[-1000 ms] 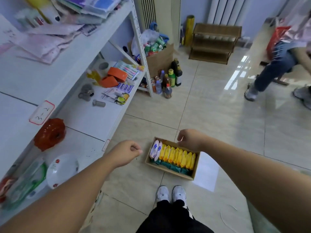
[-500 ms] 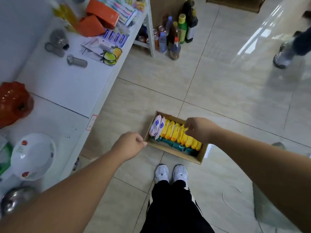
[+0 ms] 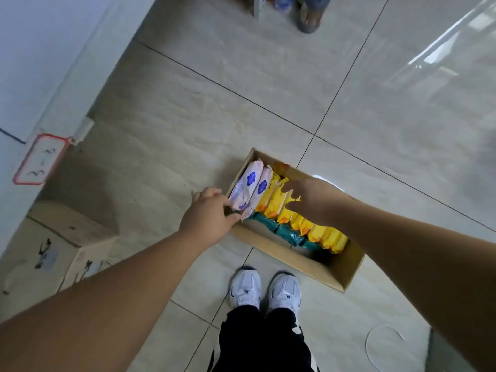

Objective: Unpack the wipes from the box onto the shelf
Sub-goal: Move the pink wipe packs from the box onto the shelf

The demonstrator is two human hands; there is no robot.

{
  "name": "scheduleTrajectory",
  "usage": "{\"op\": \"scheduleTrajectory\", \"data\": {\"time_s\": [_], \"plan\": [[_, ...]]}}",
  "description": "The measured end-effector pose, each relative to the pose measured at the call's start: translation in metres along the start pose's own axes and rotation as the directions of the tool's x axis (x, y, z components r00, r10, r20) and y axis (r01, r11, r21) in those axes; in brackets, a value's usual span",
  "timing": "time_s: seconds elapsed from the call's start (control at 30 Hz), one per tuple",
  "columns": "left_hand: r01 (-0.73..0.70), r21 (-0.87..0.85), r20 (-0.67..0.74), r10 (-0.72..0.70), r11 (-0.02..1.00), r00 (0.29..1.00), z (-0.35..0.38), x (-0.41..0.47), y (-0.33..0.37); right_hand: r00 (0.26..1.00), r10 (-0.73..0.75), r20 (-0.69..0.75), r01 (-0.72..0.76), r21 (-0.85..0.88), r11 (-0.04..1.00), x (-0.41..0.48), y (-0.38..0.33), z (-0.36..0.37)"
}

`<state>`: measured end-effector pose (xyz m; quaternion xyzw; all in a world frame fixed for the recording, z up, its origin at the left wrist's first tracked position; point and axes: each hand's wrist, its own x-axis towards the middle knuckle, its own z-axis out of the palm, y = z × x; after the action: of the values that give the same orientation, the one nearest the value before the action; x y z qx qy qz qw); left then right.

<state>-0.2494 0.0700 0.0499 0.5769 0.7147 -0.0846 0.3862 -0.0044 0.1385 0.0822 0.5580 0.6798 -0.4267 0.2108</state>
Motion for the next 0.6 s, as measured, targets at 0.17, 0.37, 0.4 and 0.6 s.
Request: {"op": "scheduleTrajectory", "data": {"time_s": [0.17, 0.37, 0.4, 0.6], "plan": [[-0.027, 0.092, -0.057, 0.032, 0.995, 0.998, 0.037, 0.037, -0.006, 0.995, -0.067, -0.073, 0.061, -0.076, 0.995, 0.059, 0.009, 0.019], [-0.019, 0.168, -0.18, 0.05, 0.986, 0.982, 0.074, 0.053, -0.015, 0.975, -0.182, -0.125, 0.149, -0.235, 0.961, 0.106, 0.004, 0.039], [-0.018, 0.166, -0.194, 0.051, 0.986, 0.98, 0.077, 0.056, -0.017, 0.97, -0.192, -0.151, 0.147, -0.269, 0.952, 0.111, 0.003, 0.043], [-0.06, 0.1, -0.26, 0.085, 0.993, 0.962, 0.082, 0.06, -0.027, 0.902, -0.277, -0.33, 0.142, -0.378, 0.915, 0.127, -0.004, 0.056]]}}
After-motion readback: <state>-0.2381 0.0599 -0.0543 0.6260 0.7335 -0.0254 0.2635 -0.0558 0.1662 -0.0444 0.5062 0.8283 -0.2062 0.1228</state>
